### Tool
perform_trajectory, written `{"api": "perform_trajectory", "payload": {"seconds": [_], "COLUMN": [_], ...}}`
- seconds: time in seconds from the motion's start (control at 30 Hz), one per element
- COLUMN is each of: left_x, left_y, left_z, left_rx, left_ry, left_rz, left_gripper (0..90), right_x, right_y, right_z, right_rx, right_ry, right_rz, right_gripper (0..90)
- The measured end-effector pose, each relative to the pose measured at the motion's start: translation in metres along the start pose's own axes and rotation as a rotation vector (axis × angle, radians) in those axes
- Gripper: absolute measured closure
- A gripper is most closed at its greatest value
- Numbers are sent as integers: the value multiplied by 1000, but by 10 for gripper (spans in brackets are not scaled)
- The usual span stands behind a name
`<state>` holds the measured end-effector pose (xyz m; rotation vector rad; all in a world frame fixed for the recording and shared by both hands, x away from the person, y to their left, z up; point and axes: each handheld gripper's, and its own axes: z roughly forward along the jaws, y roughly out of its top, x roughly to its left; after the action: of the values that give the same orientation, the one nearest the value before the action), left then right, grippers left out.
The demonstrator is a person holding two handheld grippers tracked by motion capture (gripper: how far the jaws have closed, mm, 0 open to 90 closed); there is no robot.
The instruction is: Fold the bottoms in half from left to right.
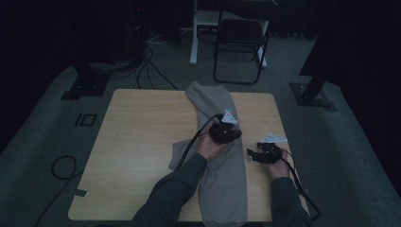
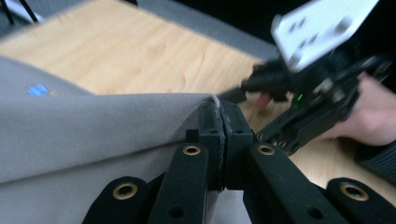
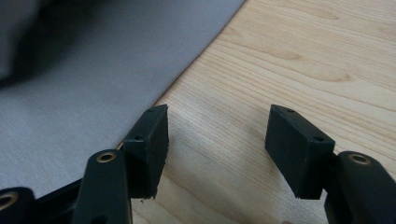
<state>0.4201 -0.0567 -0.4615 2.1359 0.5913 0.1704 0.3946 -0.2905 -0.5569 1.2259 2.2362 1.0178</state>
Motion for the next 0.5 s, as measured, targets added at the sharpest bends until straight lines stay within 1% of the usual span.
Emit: {"api": "perform_trajectory", "payload": {"seconds": [0.03, 0.1, 0.13, 0.2, 0.23, 0.27, 0.3, 0.33, 0.37, 0.4, 0.43, 0.5], "left_x": [1, 2, 3, 7, 14, 14, 17, 23, 24, 24, 24, 19], "left_y": [-6, -9, -12, -17, -23, -23, -26, -35, -41, -41, -54, -67], "left_z": [7, 8, 7, 1, -8, -8, -13, -22, -27, -27, -33, -38], "left_rx": [22, 23, 23, 29, 29, 29, 28, 35, 35, 35, 44, 72], "left_ry": [-3, -2, 7, 25, 48, 48, 52, 65, 72, 72, 78, 84], "left_rz": [-8, -9, -13, -21, -36, -36, -44, -59, -67, -67, -70, -70], "left_gripper": [853, 723, 693, 682, 659, 656, 654, 648, 642, 637, 627, 616], "right_x": [0, 0, 0, 0, 0, 0, 1, 1, 2, 2, 5, 10], "right_y": [0, 0, 0, 0, 0, 1, 2, 3, 5, 5, 11, 17], "right_z": [0, 0, 0, 0, 0, 0, 0, -1, -2, -2, -6, -10], "right_rx": [0, 0, 0, 0, -1, 0, 4, 1, -11, -11, -41, -71], "right_ry": [0, 0, 0, -1, -4, -5, -9, -18, -20, -20, -20, -22], "right_rz": [0, 0, 0, 1, 12, 20, 26, 23, 26, 26, 31, 25], "right_gripper": [400, 400, 400, 400, 404, 410, 414, 416, 420, 420, 430, 443]}}
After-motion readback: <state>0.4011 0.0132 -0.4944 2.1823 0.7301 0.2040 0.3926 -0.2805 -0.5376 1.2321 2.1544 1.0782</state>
